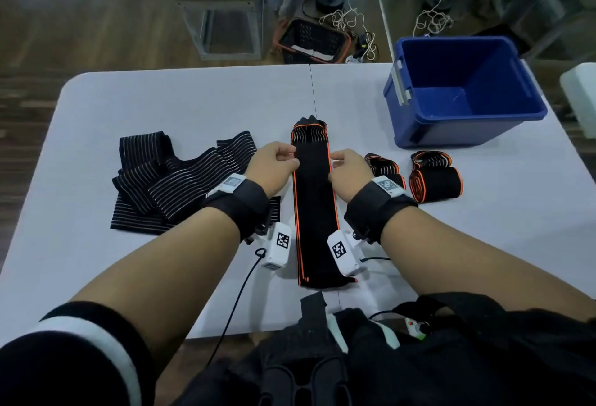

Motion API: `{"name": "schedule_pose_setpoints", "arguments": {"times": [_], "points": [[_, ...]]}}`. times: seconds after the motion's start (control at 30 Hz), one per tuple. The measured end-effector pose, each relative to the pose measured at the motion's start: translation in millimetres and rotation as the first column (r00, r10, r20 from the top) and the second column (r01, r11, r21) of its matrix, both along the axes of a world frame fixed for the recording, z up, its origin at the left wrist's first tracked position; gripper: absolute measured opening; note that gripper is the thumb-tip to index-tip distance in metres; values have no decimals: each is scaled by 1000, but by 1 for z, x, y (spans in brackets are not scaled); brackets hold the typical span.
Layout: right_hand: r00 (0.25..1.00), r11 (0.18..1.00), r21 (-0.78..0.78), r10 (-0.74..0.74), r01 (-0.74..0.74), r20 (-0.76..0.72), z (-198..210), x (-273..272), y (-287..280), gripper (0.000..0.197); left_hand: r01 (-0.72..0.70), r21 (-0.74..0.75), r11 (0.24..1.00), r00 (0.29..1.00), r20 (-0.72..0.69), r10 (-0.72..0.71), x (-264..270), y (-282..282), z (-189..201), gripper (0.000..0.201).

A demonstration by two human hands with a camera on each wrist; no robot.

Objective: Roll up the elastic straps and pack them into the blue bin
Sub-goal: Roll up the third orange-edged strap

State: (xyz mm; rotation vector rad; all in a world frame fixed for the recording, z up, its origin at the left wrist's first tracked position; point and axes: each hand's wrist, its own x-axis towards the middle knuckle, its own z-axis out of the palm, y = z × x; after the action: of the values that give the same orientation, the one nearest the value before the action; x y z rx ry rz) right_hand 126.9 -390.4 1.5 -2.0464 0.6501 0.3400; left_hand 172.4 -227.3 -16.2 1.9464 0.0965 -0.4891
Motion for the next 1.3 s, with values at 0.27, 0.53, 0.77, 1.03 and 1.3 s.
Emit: {"name": "schedule_pose_setpoints", "arguments": {"times": [0.27,0.53,0.77,1.03,1.3], "points": [[977,976,110,197,-187,-88,3,-73,-23,17,362,317,877,905,104,-411,-66,35,28,12],[966,958,264,169,-114,-196,-2,-115,-27,22,395,279,875,917,-61,-395,-142,51,6,15],[983,918,396,72,1,-169,3,-123,-21,26,346,338,875,926,26,-376,-158,49,-4,38],[980,951,267,182,-157,-75,1,-148,-23,35,339,357,870,923,52,-381,-175,50,-5,45],[845,853,40,521,-521,-119,-5,-159,-27,42,396,449,801,878,71,-474,-186,48,2,44]]}}
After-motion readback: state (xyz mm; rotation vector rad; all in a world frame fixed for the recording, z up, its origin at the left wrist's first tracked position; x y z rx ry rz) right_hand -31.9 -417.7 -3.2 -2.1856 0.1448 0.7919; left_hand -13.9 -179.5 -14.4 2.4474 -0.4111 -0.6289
